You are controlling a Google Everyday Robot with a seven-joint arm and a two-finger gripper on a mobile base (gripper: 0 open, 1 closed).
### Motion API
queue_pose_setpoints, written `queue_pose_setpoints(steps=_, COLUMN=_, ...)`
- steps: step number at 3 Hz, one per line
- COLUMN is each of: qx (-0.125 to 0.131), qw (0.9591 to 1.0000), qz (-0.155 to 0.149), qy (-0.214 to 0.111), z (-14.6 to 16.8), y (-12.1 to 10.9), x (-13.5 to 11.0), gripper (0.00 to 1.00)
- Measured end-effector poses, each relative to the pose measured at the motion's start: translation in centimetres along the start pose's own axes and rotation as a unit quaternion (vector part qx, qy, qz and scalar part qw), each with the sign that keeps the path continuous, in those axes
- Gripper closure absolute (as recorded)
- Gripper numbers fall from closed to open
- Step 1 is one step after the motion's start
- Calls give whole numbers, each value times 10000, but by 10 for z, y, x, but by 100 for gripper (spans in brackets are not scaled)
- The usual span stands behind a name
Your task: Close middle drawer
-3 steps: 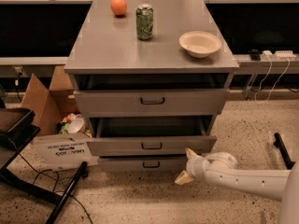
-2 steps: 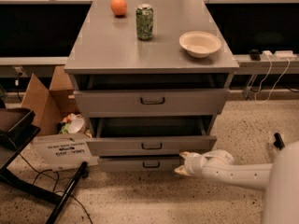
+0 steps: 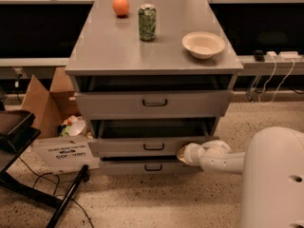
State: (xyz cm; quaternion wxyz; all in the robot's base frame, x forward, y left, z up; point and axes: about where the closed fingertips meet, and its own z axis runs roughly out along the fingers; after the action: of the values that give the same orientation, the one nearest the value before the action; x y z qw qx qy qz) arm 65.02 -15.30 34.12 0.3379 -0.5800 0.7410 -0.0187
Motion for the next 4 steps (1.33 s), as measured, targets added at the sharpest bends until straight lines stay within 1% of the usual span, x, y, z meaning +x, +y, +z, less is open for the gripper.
queue_pose_setpoints(steps=1, qx=222, qw=9997, qz=2, qy=-89, z=0, y=-27, x=-13, gripper=100)
queue_pose_setpoints(steps=2, qx=263, qw=9996, qz=-1, qy=-110, z=-1, y=-29, x=-15, gripper=100)
queue_pose_setpoints(steps=3, qx=262, qw=9996, qz=-3, qy=-111, z=-1, y=-29, x=-16, gripper=81)
queue_pose_setpoints(steps=4, qx=262, qw=9996, qz=-3, qy=-111, z=-1, y=-29, x=-16, gripper=58)
